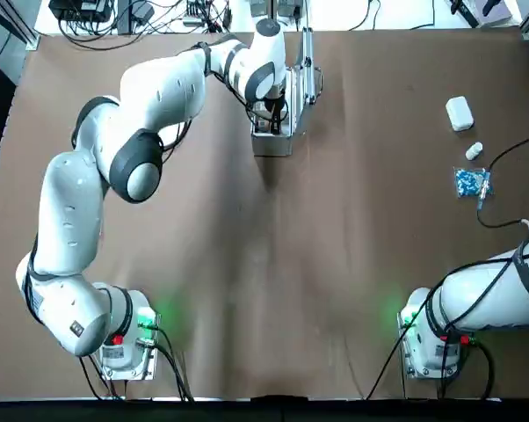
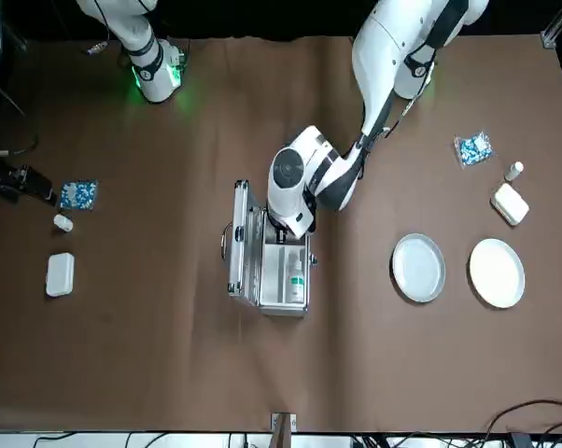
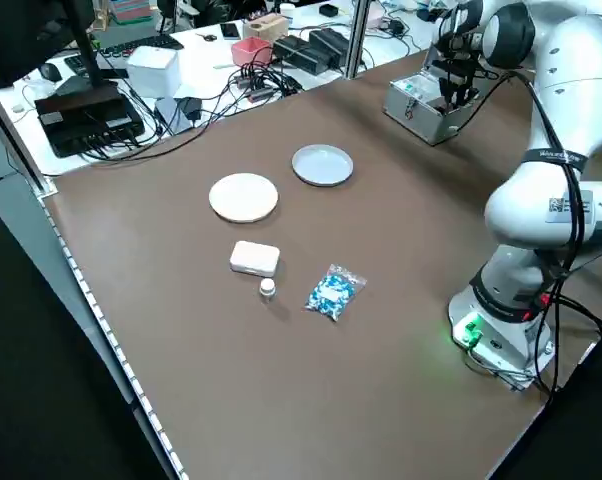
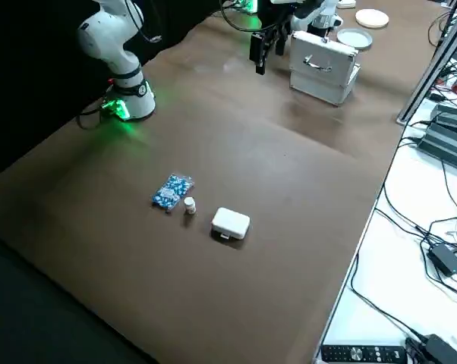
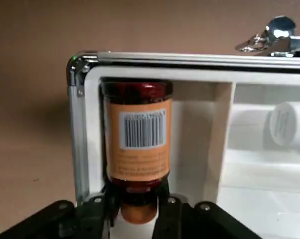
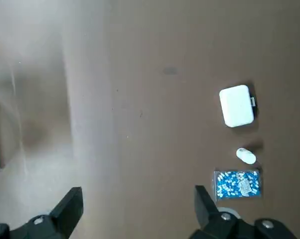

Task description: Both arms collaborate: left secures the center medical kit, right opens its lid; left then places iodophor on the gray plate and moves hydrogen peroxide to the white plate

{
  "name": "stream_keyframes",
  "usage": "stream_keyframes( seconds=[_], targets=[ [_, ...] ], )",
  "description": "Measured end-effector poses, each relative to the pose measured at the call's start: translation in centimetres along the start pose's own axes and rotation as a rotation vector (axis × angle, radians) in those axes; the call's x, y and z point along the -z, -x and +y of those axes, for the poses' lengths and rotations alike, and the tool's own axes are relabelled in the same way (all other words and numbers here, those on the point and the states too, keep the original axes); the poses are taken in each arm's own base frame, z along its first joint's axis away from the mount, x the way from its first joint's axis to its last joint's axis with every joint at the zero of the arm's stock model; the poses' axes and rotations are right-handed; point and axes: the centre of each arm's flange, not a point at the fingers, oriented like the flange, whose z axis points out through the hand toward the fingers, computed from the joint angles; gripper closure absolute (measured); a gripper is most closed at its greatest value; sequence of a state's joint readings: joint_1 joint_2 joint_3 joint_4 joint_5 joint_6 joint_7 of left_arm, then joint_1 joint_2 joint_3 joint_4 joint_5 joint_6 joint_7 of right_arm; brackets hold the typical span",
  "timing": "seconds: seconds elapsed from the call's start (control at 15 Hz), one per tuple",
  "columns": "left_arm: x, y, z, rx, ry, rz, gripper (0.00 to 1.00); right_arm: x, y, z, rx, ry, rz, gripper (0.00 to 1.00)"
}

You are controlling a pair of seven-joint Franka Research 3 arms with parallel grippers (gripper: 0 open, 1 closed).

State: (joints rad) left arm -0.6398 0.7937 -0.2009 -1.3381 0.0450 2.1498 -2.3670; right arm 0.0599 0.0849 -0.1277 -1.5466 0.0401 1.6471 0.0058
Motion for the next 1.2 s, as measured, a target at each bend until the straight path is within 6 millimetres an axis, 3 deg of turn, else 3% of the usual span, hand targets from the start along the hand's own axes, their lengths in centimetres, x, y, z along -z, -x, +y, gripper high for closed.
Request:
stream_keyframes(
  seconds=[0.47,0.8,1.2],
  targets=[
    [0.0,0.2,-0.2,0.000,0.016,0.015,0.67,0.0,0.0,-0.5,0.009,-0.001,-0.002,0.01],
    [0.7,0.3,0.1,0.002,0.026,0.007,0.67,0.2,-0.2,-2.1,0.036,-0.003,0.026,0.01],
    [7.1,0.4,0.6,0.013,0.061,-0.013,0.67,0.3,-0.3,-2.2,0.038,-0.003,0.039,0.01]
  ],
)
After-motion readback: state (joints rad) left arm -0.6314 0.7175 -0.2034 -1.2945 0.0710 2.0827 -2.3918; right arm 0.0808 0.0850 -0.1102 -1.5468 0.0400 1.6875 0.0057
